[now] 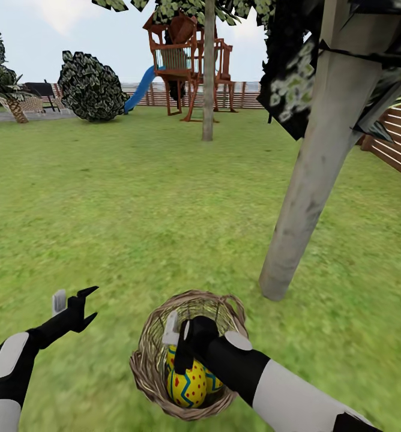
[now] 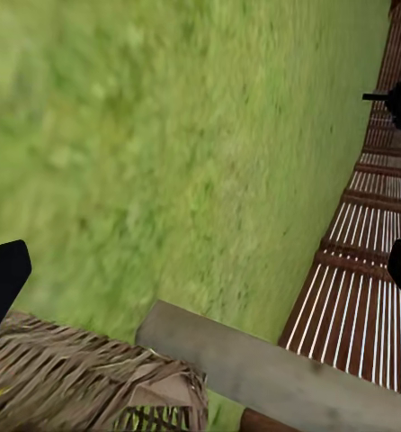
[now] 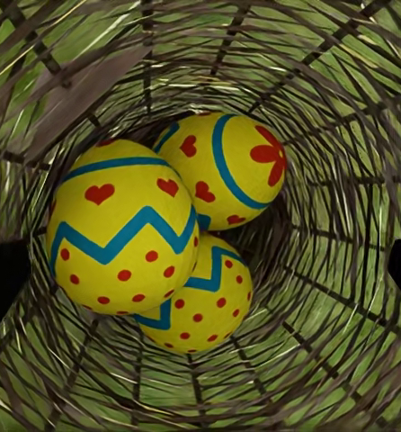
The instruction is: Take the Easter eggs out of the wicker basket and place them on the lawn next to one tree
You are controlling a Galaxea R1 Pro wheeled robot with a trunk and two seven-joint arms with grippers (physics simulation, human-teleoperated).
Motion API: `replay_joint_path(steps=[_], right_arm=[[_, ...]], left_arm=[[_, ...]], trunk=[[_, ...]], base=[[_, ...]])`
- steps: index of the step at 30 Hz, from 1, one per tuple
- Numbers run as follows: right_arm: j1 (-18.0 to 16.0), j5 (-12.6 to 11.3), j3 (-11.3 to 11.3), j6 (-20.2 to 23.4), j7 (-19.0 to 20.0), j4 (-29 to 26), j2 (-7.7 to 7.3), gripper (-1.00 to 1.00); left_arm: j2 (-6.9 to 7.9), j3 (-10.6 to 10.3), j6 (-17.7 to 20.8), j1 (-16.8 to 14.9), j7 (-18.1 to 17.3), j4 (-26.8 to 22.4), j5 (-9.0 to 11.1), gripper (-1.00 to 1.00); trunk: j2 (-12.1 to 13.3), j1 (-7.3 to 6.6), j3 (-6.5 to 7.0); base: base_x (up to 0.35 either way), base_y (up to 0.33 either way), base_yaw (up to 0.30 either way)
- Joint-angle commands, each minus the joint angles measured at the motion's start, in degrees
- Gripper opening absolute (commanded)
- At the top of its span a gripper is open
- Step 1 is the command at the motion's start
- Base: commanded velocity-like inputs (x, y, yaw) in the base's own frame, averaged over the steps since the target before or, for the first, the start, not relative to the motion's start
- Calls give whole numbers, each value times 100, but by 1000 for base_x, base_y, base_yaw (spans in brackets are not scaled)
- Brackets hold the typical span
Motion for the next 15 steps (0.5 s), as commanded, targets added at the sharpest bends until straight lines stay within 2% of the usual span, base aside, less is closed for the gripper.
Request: replay_joint_path(steps=[1, 5, 15], right_arm=[[-25, 45, 29, -4, 80, 8, 0, 100], [-123, 20, 43, -13, -51, 81, 0, 100], [-136, 22, 61, 206, -371, 244, 0, 100]], left_arm=[[-7, 11, 33, 22, 13, -4, 16, 100], [-6, 7, 33, 67, 18, -6, 14, 100], [-30, -25, 25, 80, 22, 0, -22, 100]], trunk=[[-2, -1, -5], [-2, -1, -5], [-403, 219, -185]], base=[[0, 0, 0], [0, 0, 0], [0, 0, 0]])
